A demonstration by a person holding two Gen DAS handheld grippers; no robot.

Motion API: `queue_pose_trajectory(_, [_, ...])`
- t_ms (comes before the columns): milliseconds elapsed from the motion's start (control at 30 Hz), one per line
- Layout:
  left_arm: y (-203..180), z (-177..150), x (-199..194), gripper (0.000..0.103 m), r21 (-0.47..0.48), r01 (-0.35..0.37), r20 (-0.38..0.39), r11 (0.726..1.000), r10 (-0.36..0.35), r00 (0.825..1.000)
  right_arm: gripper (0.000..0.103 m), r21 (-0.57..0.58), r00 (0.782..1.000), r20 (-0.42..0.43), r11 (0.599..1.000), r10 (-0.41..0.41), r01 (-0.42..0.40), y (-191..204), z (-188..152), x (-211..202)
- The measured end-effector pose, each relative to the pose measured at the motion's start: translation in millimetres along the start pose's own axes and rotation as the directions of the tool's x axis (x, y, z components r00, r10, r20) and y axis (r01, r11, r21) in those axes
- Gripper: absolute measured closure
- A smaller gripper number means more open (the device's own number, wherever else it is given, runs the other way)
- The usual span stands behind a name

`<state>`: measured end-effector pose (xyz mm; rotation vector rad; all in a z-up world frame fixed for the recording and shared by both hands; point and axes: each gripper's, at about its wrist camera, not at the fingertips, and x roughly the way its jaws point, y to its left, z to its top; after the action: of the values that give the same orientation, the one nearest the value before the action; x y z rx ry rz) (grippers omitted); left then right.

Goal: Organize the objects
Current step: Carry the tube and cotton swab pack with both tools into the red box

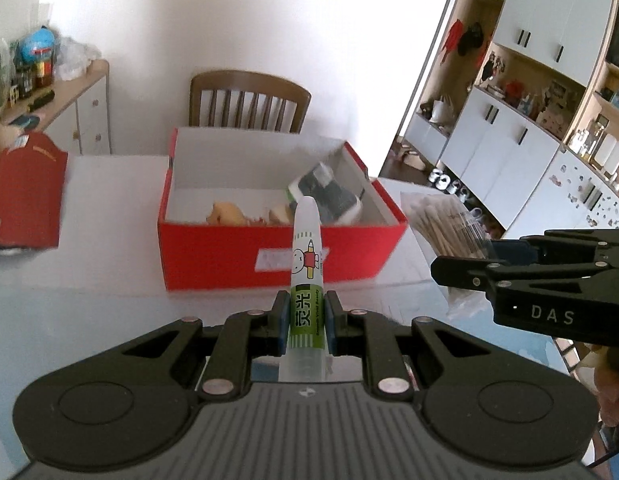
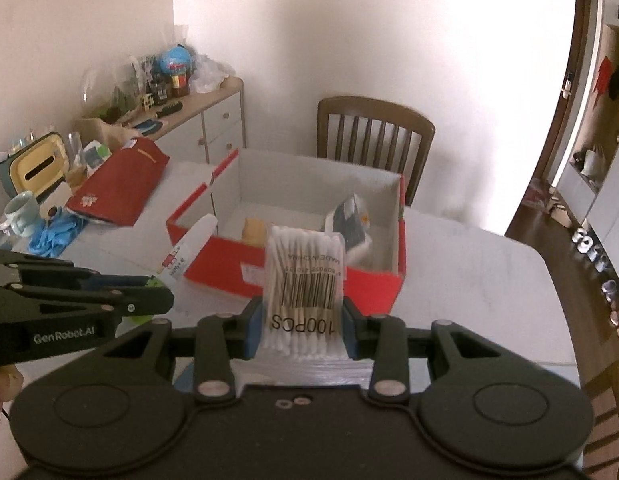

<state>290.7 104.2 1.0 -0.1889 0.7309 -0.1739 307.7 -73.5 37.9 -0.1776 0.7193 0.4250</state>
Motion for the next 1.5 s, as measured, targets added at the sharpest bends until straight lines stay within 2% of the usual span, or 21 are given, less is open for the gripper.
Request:
queue_pose_trajectory(633, [26.2,88.1,60.3,0.086,0.092,-0.109,0.019,0.99,0.107,0.994,0.065,0.0,1.0,-0.011,1.0,-0.001,0.001,-18.2,67.2,71.4])
queue_pose_trajectory(900, [33.5,115.0,92.5,0.086,0.13,-0.157,0.029,0.979,0.154,0.988,0.065,0.006,1.0,-0.026,1.0,0.01,-0.01,-19.9,84.2,105.7])
queue_pose_trajectory(1000, [40.3,123.4,108.5,0.086,0.13,-0.151,0.023,0.98,0.149,0.989,0.065,0.035,0.999,-0.047,0.999,0.019,-0.017,-24.1,87.2,123.8])
queue_pose_trajectory(1233, [51.8,124.8,150.5,0.086,0.142,-0.128,-0.077,0.982,0.139,0.987,0.065,0.047,0.993,-0.113,0.999,0.019,-0.014,-23.6,81.0,161.8])
queue_pose_trajectory(1500, [61.2,117.2,181.6,0.086,0.151,-0.142,-0.144,0.978,0.164,0.976,0.065,0.0,0.985,-0.167,0.999,0.034,-0.034,-10.8,72.8,188.1])
